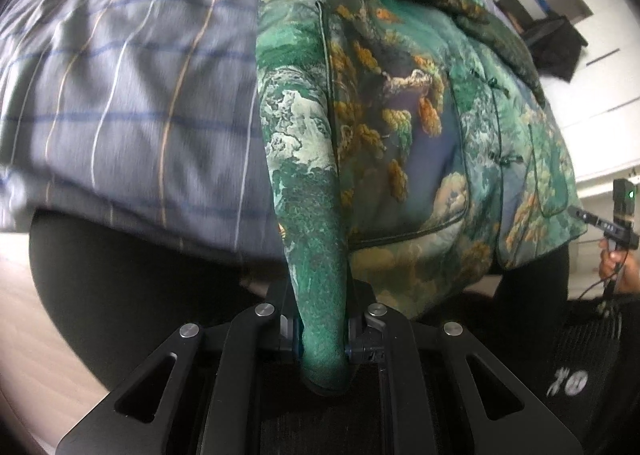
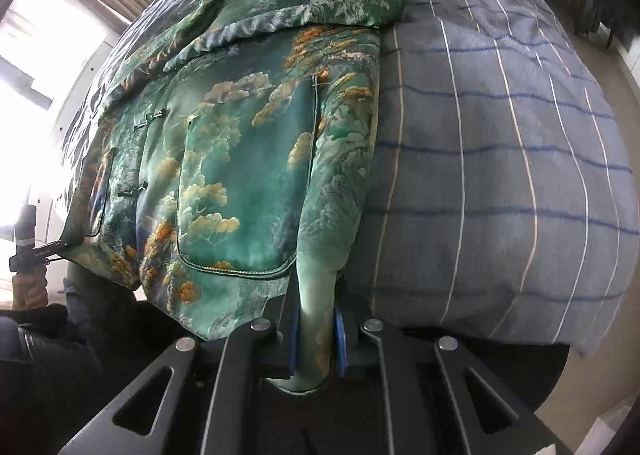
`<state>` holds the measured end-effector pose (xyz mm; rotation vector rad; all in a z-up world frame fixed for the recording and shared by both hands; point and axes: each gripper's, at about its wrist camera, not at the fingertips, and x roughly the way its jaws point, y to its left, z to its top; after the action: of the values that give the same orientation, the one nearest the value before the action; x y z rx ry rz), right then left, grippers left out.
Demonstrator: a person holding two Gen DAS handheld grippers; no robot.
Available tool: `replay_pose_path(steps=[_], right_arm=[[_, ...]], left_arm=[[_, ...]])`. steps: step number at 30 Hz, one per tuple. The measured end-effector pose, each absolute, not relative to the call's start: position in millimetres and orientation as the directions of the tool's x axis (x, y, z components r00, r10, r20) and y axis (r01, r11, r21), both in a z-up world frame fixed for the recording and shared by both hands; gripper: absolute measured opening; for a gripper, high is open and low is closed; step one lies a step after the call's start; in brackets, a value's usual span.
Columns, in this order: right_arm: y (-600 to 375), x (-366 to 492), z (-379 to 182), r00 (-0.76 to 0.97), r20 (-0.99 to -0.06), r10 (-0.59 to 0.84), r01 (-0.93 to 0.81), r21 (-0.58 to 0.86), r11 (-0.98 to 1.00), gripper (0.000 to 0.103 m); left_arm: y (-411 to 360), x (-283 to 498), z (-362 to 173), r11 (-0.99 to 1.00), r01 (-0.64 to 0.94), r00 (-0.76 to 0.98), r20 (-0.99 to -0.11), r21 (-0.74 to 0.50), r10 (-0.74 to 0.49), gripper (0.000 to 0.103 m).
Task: Fold large clothes
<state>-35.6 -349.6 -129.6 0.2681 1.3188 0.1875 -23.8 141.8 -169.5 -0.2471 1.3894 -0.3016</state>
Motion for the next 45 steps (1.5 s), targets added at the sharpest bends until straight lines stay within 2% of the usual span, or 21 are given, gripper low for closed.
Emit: replay_pose_path(steps=[11, 15, 17, 20, 25, 31, 34, 37, 41, 43, 45], right_arm=[[-365.5, -19.6, -124.1, 0.152, -0.930, 0.336, 0.062, 0.348, 0.935, 0.013], [-376.7, 4.8, -107.8, 0.198, -0.895, 0.399, 0.069, 0.419, 0.905, 0.012], [-386.8, 19.1, -95.1, 0.233, -0.868, 0.439, 0.075, 0.466, 0.881, 0.011], [-403.6, 45.6, -70.5, 0.303, -0.817, 0.491, 0.063, 0.531, 0.845, 0.011], [-434.4, 95.4, -30.1, 0.433, -0.716, 0.547, 0.034, 0.620, 0.784, 0.011], [-470.1, 194.1, 7.2, 0.551, -0.625, 0.553, -0.028, 0.649, 0.760, 0.011], [-481.3, 250.8, 10.8, 0.583, -0.610, 0.537, -0.012, 0.655, 0.756, 0.011], [-501.8, 319.9, -9.2, 0.614, -0.590, 0.524, 0.079, 0.706, 0.703, 0.011], [-517.0, 360.5, -67.5, 0.648, -0.589, 0.483, 0.242, 0.760, 0.603, 0.012], [-509.2, 356.0, -102.1, 0.636, -0.613, 0.469, 0.317, 0.762, 0.565, 0.015], [-504.7, 366.9, -127.7, 0.624, -0.618, 0.478, 0.375, 0.774, 0.511, 0.026]], left_arm=[[126.8, -9.6, -149.2, 0.934, 0.078, 0.107, -0.929, -0.348, -0.355, 0.009], [144.0, 11.5, -126.1, 0.898, 0.026, 0.172, -0.883, -0.440, -0.438, 0.008], [159.3, 26.6, -103.6, 0.858, 0.008, 0.240, -0.832, -0.513, -0.500, 0.008], [171.4, 48.3, -76.7, 0.828, 0.016, 0.310, -0.785, -0.560, -0.537, 0.008], [168.2, 104.5, -26.2, 0.800, 0.081, 0.416, -0.709, -0.594, -0.569, 0.008], [161.6, 220.6, 18.5, 0.797, 0.108, 0.519, -0.650, -0.594, -0.555, 0.008], [149.5, 292.9, 12.8, 0.820, 0.075, 0.547, -0.664, -0.567, -0.510, 0.009], [150.7, 341.7, -14.6, 0.836, 0.012, 0.558, -0.690, -0.549, -0.461, 0.010], [139.3, 378.6, -59.9, 0.852, -0.078, 0.545, -0.738, -0.518, -0.399, 0.026], [142.3, 376.8, -81.7, 0.852, -0.114, 0.503, -0.769, -0.511, -0.395, 0.040], [149.5, 376.7, -85.4, 0.825, -0.122, 0.499, -0.753, -0.552, -0.430, 0.073]])
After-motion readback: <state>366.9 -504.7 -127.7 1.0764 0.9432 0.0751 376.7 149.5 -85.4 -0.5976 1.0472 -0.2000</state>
